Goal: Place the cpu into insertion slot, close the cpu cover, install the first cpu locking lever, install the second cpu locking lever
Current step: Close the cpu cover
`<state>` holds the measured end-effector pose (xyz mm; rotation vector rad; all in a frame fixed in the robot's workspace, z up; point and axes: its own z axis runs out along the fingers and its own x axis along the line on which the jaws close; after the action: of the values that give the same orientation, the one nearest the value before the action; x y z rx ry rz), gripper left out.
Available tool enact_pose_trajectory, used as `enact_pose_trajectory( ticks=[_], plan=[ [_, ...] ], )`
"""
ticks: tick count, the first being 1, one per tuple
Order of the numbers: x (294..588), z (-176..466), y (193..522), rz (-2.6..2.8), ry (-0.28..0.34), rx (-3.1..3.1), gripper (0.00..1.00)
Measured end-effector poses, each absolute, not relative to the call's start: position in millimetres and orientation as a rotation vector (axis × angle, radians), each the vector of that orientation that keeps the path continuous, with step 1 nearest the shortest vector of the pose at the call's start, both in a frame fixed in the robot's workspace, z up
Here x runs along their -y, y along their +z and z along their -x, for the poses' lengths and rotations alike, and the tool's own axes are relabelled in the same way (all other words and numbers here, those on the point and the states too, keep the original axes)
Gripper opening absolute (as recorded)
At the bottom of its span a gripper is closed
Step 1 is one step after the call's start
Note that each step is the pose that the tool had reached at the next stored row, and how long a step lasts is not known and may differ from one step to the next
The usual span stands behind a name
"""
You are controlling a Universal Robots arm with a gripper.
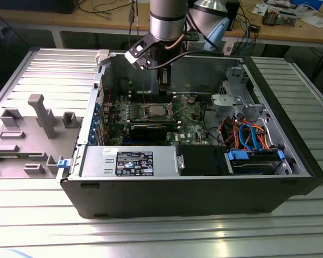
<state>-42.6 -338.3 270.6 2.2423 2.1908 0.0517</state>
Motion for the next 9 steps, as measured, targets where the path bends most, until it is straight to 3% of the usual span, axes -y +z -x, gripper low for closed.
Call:
enact_pose_trajectory(
  ticks=[9],
  plan=[
    [337.9, 38.9, 271.7, -2.216, 0.051, -2.217, 0.11]
  ],
)
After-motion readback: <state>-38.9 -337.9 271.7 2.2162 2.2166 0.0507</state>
